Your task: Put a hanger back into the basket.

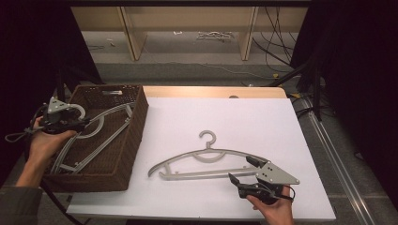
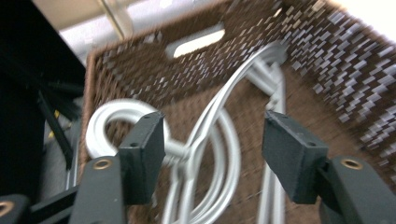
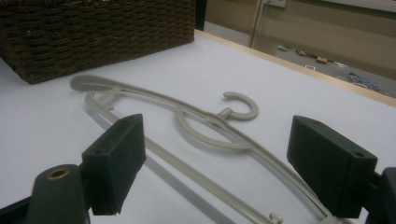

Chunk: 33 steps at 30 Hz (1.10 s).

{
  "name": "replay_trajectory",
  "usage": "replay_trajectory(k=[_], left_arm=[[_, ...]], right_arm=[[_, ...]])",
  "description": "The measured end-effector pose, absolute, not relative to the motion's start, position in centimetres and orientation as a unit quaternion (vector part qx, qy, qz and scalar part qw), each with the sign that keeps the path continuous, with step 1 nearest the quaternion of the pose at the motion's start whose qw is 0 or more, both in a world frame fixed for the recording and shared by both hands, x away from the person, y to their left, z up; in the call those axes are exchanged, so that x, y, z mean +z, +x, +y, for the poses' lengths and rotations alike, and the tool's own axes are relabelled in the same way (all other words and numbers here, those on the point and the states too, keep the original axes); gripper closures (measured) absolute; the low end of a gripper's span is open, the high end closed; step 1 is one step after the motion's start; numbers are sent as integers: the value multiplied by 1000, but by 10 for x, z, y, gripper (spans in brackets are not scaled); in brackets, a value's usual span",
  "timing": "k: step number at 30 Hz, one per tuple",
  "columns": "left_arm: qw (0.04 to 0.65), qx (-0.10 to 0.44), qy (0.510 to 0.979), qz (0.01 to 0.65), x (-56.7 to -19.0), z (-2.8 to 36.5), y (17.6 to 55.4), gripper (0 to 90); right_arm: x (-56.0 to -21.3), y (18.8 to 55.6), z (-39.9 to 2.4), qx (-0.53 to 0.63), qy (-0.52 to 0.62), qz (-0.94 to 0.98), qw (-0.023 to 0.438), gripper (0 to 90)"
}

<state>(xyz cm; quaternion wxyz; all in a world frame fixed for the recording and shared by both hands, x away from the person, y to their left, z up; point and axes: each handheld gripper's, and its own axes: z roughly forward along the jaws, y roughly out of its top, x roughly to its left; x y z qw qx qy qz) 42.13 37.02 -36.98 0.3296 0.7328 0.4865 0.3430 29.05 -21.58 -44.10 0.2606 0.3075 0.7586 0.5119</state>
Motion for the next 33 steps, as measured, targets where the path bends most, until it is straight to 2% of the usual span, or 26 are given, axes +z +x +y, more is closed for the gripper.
replay_trajectory(k=[11,21,33], left_arm=[[426,308,718,456,-346,320,392,333],[455,286,749,387,-341,258,375,275],[479,257,772,330,-356,195,375,261]], right_arm=[[-441,290,-215,511,309,760,258,203],[-441,290,-216,513,308,757,263,203],[-440,290,-216,516,305,757,260,203]])
